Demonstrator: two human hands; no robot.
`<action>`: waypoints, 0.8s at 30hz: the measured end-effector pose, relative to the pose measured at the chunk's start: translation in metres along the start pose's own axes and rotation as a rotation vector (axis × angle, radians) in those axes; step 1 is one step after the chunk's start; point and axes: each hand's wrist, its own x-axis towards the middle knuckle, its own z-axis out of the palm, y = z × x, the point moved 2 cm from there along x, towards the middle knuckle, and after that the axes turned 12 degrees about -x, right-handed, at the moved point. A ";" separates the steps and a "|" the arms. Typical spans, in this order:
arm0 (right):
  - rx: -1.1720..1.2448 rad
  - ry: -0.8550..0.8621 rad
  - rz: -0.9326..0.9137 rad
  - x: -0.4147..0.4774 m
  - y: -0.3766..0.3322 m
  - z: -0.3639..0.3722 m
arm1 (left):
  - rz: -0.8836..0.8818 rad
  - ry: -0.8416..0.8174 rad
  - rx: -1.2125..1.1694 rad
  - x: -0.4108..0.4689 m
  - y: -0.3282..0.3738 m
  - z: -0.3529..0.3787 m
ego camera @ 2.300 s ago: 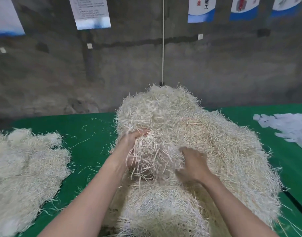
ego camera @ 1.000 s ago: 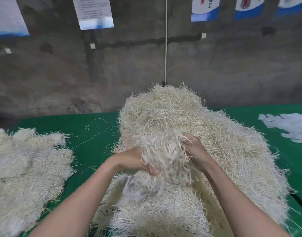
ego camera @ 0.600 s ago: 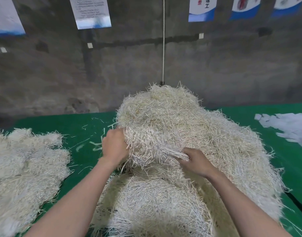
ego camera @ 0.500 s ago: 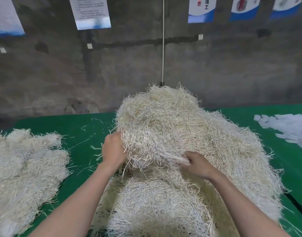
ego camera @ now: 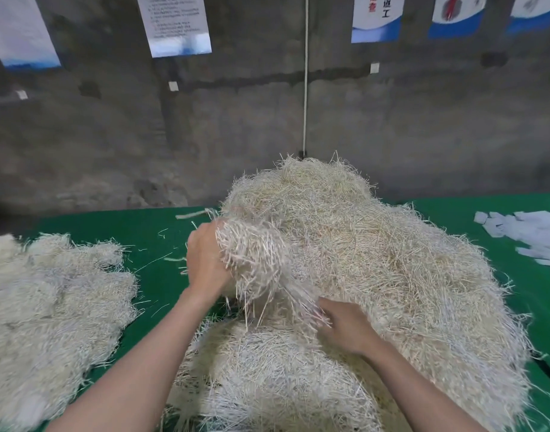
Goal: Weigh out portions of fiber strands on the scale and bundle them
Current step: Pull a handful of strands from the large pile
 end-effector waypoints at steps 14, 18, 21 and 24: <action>0.275 0.362 0.157 0.004 0.003 -0.057 | -0.203 -0.026 -0.128 -0.026 -0.012 0.008; 0.380 0.222 -0.050 0.016 -0.037 -0.081 | -0.356 -0.160 -0.280 -0.036 0.001 0.015; 0.554 -0.026 -0.043 0.027 -0.054 -0.062 | -0.636 -0.170 -0.498 -0.032 0.023 0.022; 0.760 0.037 0.137 0.024 -0.052 -0.034 | -0.835 -0.026 -1.174 -0.021 0.039 0.026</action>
